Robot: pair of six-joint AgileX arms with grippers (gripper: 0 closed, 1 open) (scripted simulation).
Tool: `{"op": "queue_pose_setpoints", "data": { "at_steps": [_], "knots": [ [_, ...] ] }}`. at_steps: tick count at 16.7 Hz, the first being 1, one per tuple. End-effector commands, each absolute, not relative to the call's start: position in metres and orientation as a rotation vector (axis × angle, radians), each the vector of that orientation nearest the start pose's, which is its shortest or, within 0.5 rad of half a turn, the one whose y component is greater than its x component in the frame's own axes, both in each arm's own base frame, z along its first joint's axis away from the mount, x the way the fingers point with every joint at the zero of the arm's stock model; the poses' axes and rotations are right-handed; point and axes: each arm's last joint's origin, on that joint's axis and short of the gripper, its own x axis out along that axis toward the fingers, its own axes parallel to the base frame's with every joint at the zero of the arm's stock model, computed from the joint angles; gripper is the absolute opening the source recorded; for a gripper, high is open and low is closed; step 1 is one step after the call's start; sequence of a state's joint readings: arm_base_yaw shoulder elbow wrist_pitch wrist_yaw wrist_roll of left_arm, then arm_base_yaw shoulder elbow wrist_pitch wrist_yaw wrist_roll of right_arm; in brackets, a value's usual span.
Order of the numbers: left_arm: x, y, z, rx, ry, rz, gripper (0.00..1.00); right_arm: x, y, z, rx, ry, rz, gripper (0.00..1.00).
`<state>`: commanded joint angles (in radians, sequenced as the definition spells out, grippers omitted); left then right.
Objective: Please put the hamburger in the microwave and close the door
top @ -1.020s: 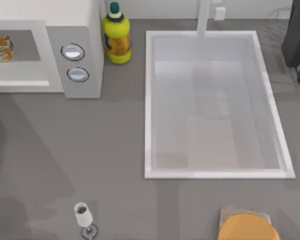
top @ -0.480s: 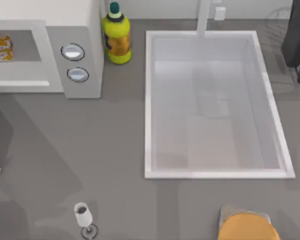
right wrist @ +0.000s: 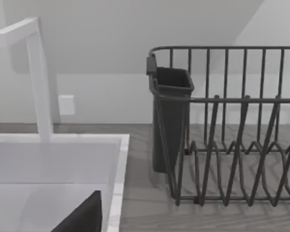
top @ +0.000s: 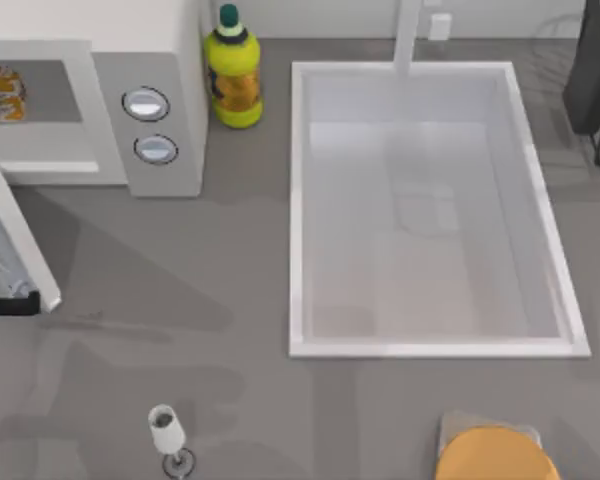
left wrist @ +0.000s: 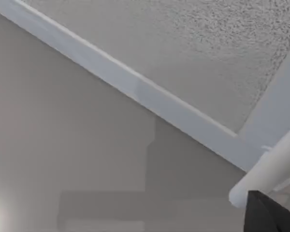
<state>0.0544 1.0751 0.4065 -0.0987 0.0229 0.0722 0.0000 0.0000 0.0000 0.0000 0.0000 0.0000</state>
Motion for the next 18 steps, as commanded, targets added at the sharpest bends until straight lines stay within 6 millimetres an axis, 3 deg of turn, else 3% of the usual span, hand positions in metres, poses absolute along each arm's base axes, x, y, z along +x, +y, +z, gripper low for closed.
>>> {"op": "queue_pose_setpoints", "data": {
  "at_steps": [3, 9, 12, 18],
  "knots": [
    [0.194, -0.003, 0.157, 0.026, 0.756, 0.028, 0.00, 0.106, -0.001, 0.160, 0.000, 0.000, 0.000, 1.00],
    [0.199, -0.004, 0.161, 0.025, 0.743, 0.025, 0.00, 0.106, -0.001, 0.160, 0.000, 0.000, 0.000, 1.00],
    [0.220, -0.005, 0.166, 0.023, 0.733, 0.023, 0.00, 0.106, -0.001, 0.160, 0.000, 0.000, 0.000, 1.00],
    [0.275, -0.005, 0.144, 0.024, 0.801, 0.027, 0.00, 0.106, -0.001, 0.160, 0.000, 0.000, 0.000, 1.00]
  ]
}}
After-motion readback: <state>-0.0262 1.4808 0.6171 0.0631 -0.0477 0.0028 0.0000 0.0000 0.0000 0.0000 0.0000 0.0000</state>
